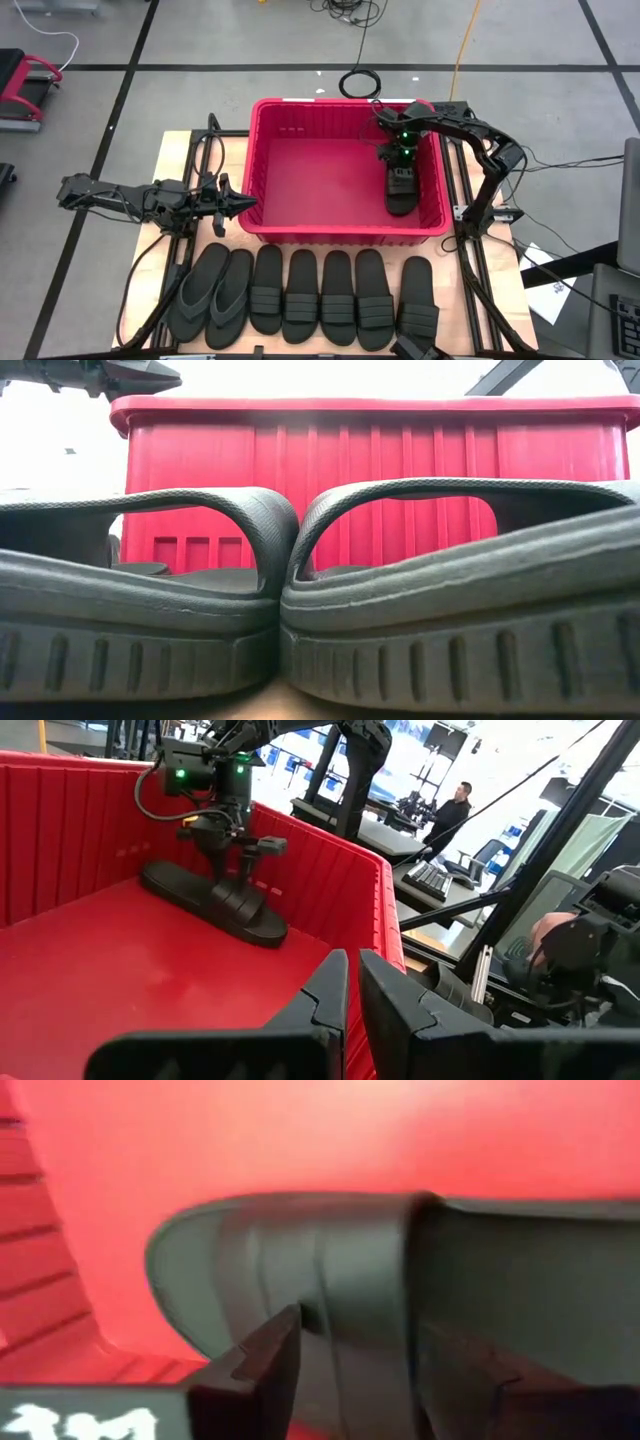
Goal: Pick and place slides into bin
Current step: Put the black slipper into the red organizer bin
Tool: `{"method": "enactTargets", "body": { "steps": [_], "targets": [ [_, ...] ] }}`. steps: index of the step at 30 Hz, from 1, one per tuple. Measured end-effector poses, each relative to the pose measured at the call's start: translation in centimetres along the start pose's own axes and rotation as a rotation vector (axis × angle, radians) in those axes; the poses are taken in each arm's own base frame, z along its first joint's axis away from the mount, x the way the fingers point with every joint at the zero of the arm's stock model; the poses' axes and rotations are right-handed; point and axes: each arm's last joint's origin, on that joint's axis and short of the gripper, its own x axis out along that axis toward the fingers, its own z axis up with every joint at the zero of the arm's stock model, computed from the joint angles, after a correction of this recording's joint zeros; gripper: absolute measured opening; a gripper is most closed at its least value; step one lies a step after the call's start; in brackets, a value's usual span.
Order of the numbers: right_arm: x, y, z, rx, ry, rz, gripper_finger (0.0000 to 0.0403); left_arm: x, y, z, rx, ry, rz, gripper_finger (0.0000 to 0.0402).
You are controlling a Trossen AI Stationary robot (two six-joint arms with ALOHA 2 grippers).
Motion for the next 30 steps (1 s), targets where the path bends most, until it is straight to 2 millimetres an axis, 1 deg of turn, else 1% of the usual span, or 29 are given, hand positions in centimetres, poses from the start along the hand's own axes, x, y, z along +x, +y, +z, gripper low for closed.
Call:
{"method": "enactTargets", "body": {
  "steps": [8, 11, 13, 15, 17, 20, 22, 23, 24, 27, 30],
  "targets": [
    [-2.4, 1.2, -0.9, -0.014, -0.048, -0.115, 0.0187, 0.0, 0.0, 0.0, 0.000, 0.000, 0.000, 0.0026],
    [-3.8, 2.2, -1.4, -0.007, -0.087, -0.166, 0.0187, 0.0, 0.0, 0.0, 0.000, 0.000, 0.000, 0.0026],
    [-5.1, 3.3, -1.9, 0.008, -0.137, -0.199, 0.0181, 0.0, 0.0, 0.0, -0.004, 0.000, 0.000, 0.0026],
    [-6.6, 5.0, -2.6, 0.000, -0.215, -0.231, 0.0164, 0.0, 0.0, 0.0, -0.007, 0.000, -0.001, 0.0026],
    [-8.2, 7.0, -3.3, -0.032, -0.332, -0.237, 0.0138, 0.0, 0.0, 0.0, -0.007, 0.000, -0.001, 0.0026],
    [-10.9, 10.4, -4.5, -0.103, -0.573, -0.228, 0.0080, 0.0, 0.0, 0.0, -0.011, 0.000, -0.001, 0.0026],
    [-12.6, 12.6, -5.6, -0.177, -0.735, -0.218, 0.0035, 0.0, 0.0, 0.0, -0.011, 0.000, -0.001, 0.0026],
    [-13.4, 13.6, -6.1, -0.222, -0.813, -0.212, 0.0018, 0.0, 0.0, 0.0, -0.012, 0.000, -0.001, 0.0026],
    [-14.1, 14.5, -6.6, -0.258, -0.884, -0.205, 0.0010, 0.0, 0.0, 0.0, -0.012, 0.000, -0.001, 0.0026],
    [-16.0, 16.9, -7.9, -0.303, -1.086, -0.132, 0.0012, 0.0, 0.0, 0.0, -0.015, 0.000, -0.001, 0.0026],
    [-17.1, 18.8, -8.8, -0.348, -1.201, -0.010, 0.0004, 0.0, 0.0, 0.0, -0.015, 0.001, -0.001, 0.0026]
  ]
}}
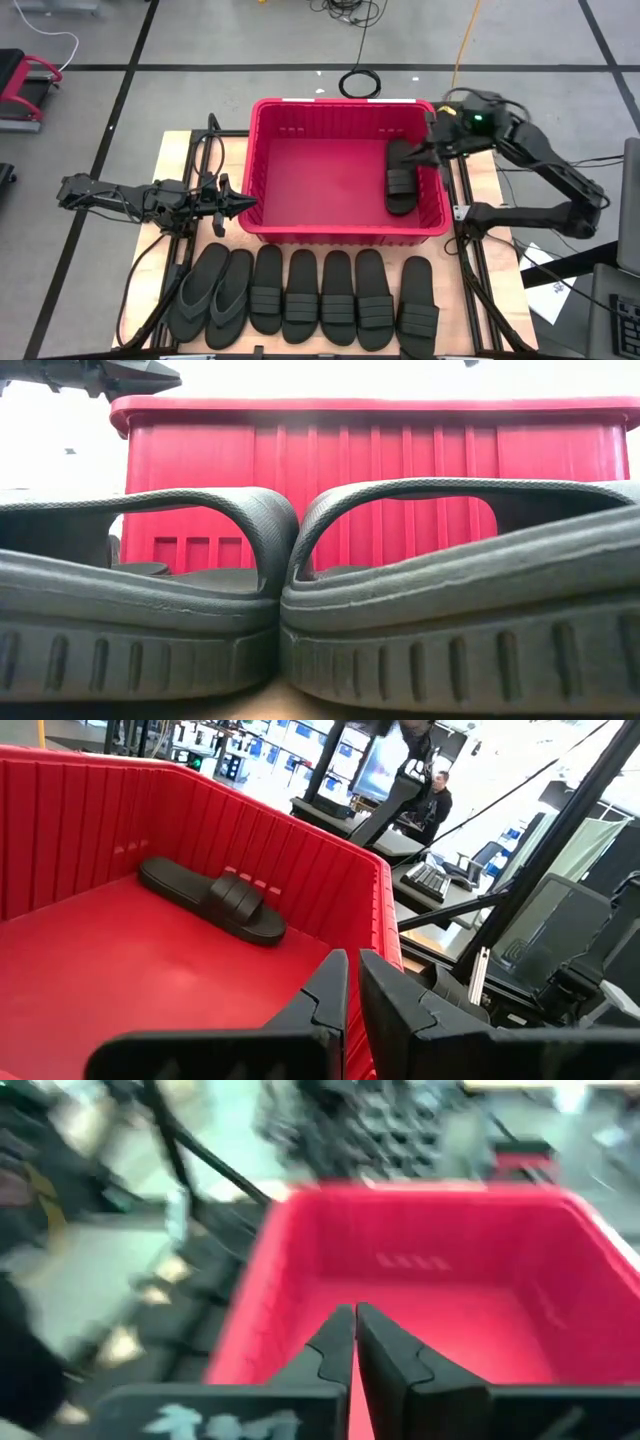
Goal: Pick and place slides into bin
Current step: Put the black slipper into the red organizer bin
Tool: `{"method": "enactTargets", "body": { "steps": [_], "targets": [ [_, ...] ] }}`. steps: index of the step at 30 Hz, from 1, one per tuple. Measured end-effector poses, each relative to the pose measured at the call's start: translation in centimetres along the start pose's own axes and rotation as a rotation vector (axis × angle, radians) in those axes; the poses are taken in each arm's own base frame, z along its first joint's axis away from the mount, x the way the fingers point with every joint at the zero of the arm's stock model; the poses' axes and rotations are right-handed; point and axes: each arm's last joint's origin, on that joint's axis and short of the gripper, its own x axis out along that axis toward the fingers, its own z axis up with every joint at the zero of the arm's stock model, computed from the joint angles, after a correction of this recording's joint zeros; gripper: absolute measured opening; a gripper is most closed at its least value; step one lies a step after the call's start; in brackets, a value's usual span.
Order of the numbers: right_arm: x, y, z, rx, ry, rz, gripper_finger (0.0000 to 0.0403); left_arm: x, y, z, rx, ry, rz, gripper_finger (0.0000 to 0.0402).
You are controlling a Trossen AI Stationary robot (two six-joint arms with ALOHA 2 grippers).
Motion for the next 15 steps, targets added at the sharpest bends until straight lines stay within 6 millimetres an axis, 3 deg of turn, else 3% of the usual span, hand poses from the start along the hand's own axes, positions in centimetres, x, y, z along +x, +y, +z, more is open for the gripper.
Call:
{"method": "enactTargets", "body": {
  "steps": [3, 10, 15],
  "targets": [
    [-0.4, 1.8, -0.2, 0.007, 0.013, 0.110, 0.0002, 0.0, 0.0, 0.0, 0.000, 0.001, -0.001, 0.0026],
    [0.8, 5.3, -2.5, 0.123, 0.311, 0.243, 0.0000, 0.0, 0.1, -0.2, -0.008, 0.022, 0.006, 0.0026],
    [2.6, 8.2, -2.6, -0.006, 0.390, 0.255, 0.0000, 0.0, 0.1, -0.3, -0.024, 0.028, 0.008, 0.0026]
  ]
}}
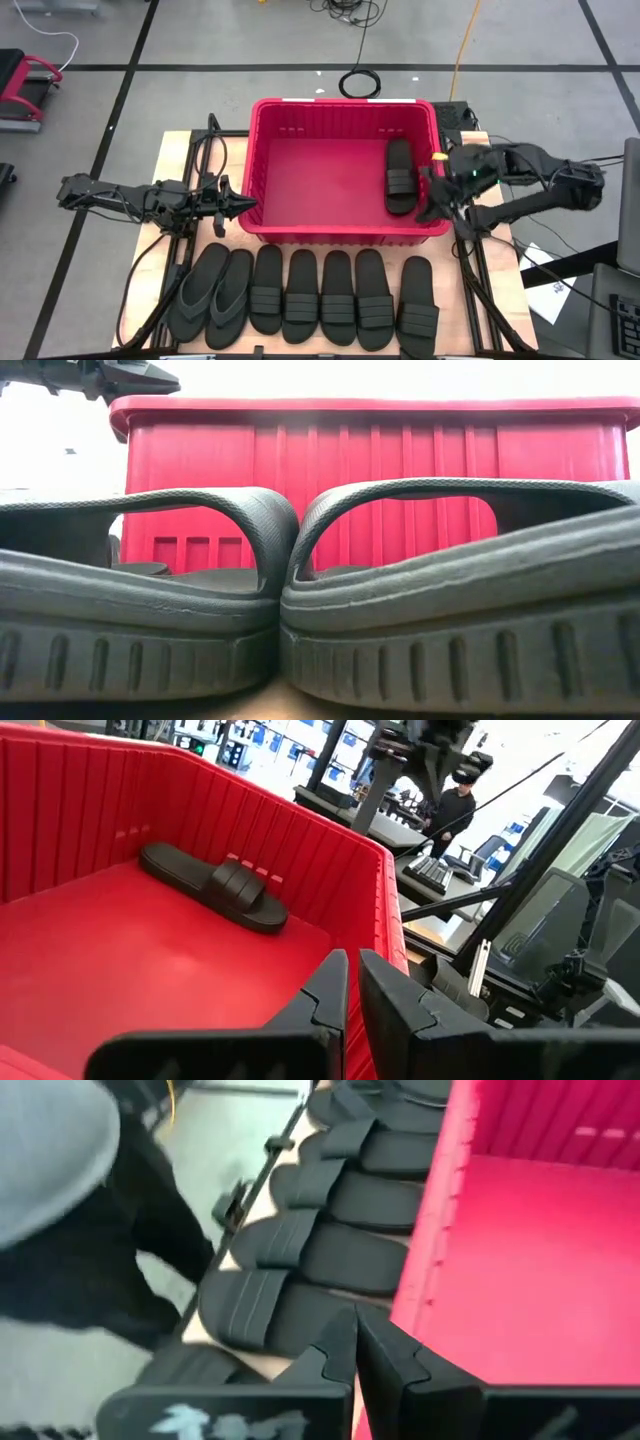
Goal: Pick and place slides into bin
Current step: Put the black slipper into the red organizer bin
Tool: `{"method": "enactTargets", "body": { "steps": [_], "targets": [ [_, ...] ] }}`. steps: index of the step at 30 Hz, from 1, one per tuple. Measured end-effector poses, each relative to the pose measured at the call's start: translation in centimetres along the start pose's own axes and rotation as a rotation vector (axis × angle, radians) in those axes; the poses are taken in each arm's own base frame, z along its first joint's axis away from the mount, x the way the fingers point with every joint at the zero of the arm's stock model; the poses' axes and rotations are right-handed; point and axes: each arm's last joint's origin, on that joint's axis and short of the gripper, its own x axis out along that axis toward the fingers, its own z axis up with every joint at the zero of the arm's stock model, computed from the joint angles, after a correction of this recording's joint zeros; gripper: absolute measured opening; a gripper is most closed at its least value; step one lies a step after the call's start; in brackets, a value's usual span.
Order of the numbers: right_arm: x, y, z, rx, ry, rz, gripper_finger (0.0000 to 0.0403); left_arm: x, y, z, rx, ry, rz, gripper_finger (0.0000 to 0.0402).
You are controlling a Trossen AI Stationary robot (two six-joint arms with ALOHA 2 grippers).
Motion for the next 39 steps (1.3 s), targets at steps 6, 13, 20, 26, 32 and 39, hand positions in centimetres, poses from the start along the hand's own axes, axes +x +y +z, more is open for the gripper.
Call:
{"method": "enactTargets", "body": {
  "steps": [6, 13, 20, 26, 32, 39],
  "targets": [
    [2.7, 2.3, -0.3, -0.015, 0.178, 0.054, 0.0000, 0.0, 0.0, 0.0, -0.009, 0.000, 0.001, 0.0026],
    [4.5, 5.1, -1.1, 0.049, 0.357, 0.200, 0.0000, 0.0, 0.0, 0.0, -0.010, 0.000, 0.001, 0.0026],
    [6.9, 8.2, -1.5, 0.037, 0.490, 0.331, 0.0000, 0.0, 0.2, -0.4, 0.003, 0.039, 0.023, 0.0026],
    [9.2, 9.3, -2.4, 0.073, 0.570, 0.324, 0.0000, 0.0, 0.3, -0.7, 0.003, 0.075, 0.016, 0.0026],
    [12.5, 9.6, -4.8, 0.205, 0.558, 0.358, 0.0000, 0.0, 0.3, -0.7, 0.003, 0.074, 0.015, 0.0026],
    [15.7, 9.5, -8.1, 0.297, 0.456, 0.420, 0.0000, -0.1, 0.1, -0.7, 0.015, 0.100, -0.033, 0.0026]
  ]
}}
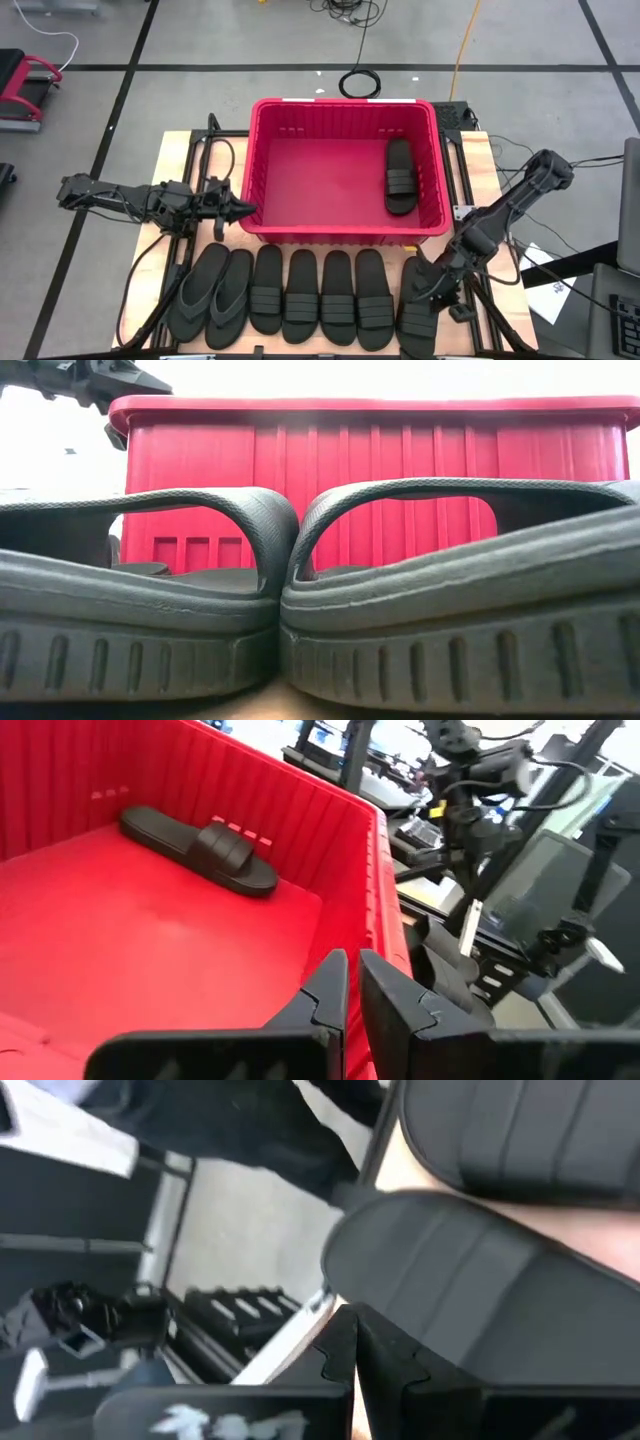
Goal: Pick and place slides into bin
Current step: Put the black slipper into the red organizer bin
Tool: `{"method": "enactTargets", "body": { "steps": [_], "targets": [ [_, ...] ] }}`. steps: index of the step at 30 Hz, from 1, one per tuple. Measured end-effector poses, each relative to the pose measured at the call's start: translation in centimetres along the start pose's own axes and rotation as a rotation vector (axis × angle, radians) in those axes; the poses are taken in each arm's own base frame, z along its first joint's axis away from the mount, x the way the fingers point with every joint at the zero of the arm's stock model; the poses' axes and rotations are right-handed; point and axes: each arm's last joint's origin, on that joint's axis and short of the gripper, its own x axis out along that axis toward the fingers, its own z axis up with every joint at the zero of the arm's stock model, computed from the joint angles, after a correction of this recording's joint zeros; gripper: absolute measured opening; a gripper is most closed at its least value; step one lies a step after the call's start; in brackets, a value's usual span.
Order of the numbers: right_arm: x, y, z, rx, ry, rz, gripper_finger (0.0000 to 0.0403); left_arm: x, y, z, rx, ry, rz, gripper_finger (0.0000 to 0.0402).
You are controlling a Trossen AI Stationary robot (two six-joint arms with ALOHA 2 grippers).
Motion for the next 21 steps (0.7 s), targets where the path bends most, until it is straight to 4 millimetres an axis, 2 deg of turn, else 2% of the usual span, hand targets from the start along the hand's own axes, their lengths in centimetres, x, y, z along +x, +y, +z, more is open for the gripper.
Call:
{"method": "enactTargets", "body": {
  "steps": [3, 6, 9, 16, 21],
  "targets": [
    [1.3, -1.2, -0.5, 0.065, -0.036, 0.029, 0.0000, 0.0, 0.0, -0.1, 0.001, 0.009, -0.002, 0.0026],
    [2.3, -2.4, -1.4, 0.209, -0.025, 0.023, 0.0002, 0.0, 0.0, -0.1, 0.001, 0.016, 0.000, 0.0026],
    [2.7, -3.0, -2.0, 0.281, -0.010, 0.013, 0.0020, 0.0, 0.1, -0.2, -0.004, 0.022, 0.003, 0.0026],
    [2.7, -3.4, -2.0, 0.279, -0.056, -0.053, 0.0111, 0.0, 0.1, -0.2, -0.005, 0.022, 0.002, 0.0026],
    [2.7, -3.7, -2.5, 0.279, -0.019, -0.095, 0.0182, 0.0, 0.1, -0.2, -0.004, 0.022, 0.002, 0.0026]
  ]
}}
